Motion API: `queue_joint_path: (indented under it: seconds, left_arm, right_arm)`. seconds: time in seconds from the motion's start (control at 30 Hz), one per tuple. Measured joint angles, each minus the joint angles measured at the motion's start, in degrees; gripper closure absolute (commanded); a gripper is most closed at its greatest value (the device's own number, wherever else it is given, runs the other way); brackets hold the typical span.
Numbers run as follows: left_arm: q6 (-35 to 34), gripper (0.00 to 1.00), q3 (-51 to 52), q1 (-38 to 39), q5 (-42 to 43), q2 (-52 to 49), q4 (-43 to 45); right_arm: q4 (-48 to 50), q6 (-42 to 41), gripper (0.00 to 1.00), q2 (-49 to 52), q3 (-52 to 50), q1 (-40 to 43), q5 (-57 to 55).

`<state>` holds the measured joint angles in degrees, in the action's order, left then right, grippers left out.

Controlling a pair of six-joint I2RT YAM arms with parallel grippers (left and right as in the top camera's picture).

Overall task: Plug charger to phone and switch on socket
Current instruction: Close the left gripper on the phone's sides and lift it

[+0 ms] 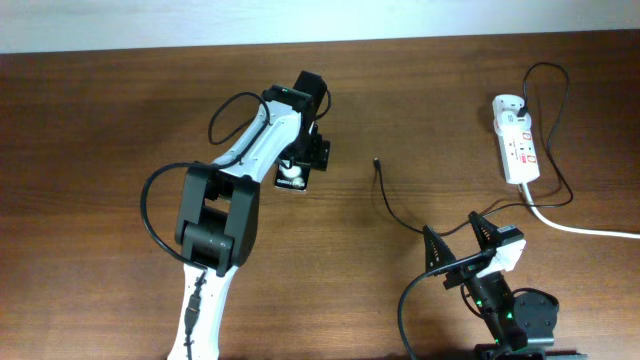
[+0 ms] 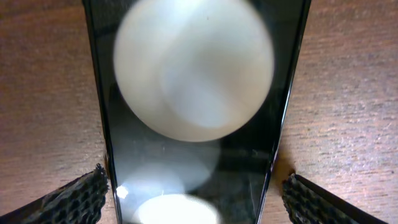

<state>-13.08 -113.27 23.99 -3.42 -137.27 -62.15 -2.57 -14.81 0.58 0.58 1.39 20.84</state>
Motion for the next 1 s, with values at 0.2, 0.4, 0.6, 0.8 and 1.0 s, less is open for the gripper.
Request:
queue_joint_path:
  seconds: [0.2, 0.4, 0.6, 0.8, 1.0]
  left_arm:
    - [0.0, 0.05, 0.0, 0.0, 1.7, -0.1, -3.5]
    - [0.0, 0.15, 0.0, 0.4, 1.9, -0.1, -3.2]
    - [0.0, 0.19, -0.1, 0.5, 2.1, -0.1, -5.2]
    - [0.2, 0.01, -0.1, 0.8, 1.9, -1.3, -20.8]
    - [0.4, 0.01, -3.8, 0.3, 1.0, -1.8, -8.3]
  right_arm:
    - [0.0, 0.0, 0.01, 0.0, 0.0, 0.0, 0.0]
    - [0.0, 0.0, 0.01, 0.0, 0.0, 0.0, 0.0]
    - [0.0, 0.0, 0.01, 0.0, 0.0, 0.0, 0.0]
    - [0.0, 0.0, 0.01, 0.0, 0.0, 0.0, 0.0]
    - [0.0, 0.0, 0.01, 0.0, 0.0, 0.0, 0.0]
